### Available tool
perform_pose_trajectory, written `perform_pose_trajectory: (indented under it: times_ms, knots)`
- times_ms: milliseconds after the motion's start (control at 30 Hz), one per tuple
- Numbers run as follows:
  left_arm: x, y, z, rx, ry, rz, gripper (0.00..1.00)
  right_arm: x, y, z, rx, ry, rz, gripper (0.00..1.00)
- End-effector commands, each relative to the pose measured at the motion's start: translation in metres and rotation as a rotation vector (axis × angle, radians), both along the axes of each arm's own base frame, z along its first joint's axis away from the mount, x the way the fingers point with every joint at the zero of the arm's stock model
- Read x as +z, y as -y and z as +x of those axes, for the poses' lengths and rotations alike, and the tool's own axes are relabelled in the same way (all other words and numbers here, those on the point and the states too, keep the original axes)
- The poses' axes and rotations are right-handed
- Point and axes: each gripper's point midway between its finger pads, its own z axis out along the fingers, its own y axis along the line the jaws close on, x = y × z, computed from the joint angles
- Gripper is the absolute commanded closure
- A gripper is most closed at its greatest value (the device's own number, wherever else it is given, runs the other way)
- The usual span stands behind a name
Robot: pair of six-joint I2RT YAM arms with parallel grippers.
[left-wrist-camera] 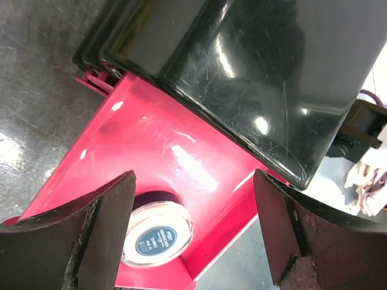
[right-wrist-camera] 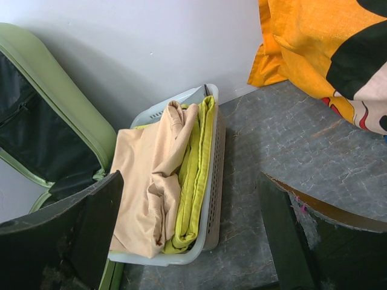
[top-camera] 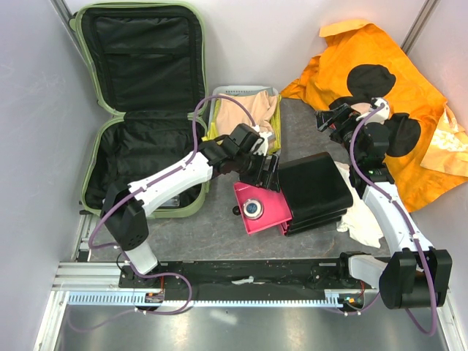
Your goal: Open, take out, and arrange the luggage
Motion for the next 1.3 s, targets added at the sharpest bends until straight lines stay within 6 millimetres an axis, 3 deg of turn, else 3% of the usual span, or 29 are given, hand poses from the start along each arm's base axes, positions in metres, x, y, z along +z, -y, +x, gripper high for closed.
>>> perform_pose_trajectory:
  times_ms: [0, 167, 333, 433, 467, 533, 567, 633, 700, 733, 867, 1133, 1267]
  knots:
    - [0.046, -0.001, 0.012, 0.017, 0.157, -0.062, 0.15, 0.009, 0.001, 0.003, -0.002, 0.038, 0.001, 0.02]
    - [0.077, -0.031, 0.028, 0.134, 0.31, -0.054, 0.1, 0.009, 0.001, 0.002, -0.004, 0.038, 0.0, 0.02]
    - [0.075, -0.089, 0.042, 0.228, 0.339, 0.008, 0.05, 0.009, 0.001, 0.002, -0.004, 0.037, 0.0, 0.02]
    - [0.058, -0.135, 0.054, 0.321, 0.32, 0.07, 0.04, 0.012, 0.003, 0.001, -0.014, 0.043, -0.005, 0.02]
    - [0.049, -0.161, 0.058, 0.379, 0.307, 0.086, 0.04, 0.014, 0.004, 0.0, -0.02, 0.048, -0.006, 0.02]
    - [0.04, -0.185, 0.059, 0.433, 0.291, 0.108, 0.04, 0.018, 0.008, -0.001, -0.036, 0.062, -0.018, 0.02]
    - [0.028, -0.207, 0.059, 0.491, 0.272, 0.137, 0.04, 0.024, 0.011, -0.003, -0.056, 0.076, -0.021, 0.02]
    - [0.011, -0.231, 0.056, 0.561, 0.247, 0.19, 0.02, 0.027, 0.015, -0.006, -0.075, 0.088, -0.04, 0.02]
    - [-0.02, -0.263, 0.051, 0.656, 0.183, 0.276, 0.01, 0.033, 0.02, -0.009, -0.104, 0.096, -0.051, 0.02]
    - [-0.044, -0.293, 0.045, 0.742, 0.127, 0.357, 0.01, 0.034, 0.022, -0.009, -0.112, 0.096, -0.068, 0.02]
    - [-0.085, -0.341, 0.029, 0.894, -0.005, 0.411, 0.01, 0.034, 0.027, -0.009, -0.129, 0.076, -0.107, 0.02]
    - [-0.107, -0.383, 0.033, 1.068, -0.039, 0.436, 0.01, 0.028, 0.029, -0.003, -0.143, 0.066, -0.094, 0.02]
    - [-0.119, -0.384, 0.041, 1.068, -0.092, 0.382, 0.01, 0.027, 0.027, -0.002, -0.139, 0.078, -0.071, 0.02]
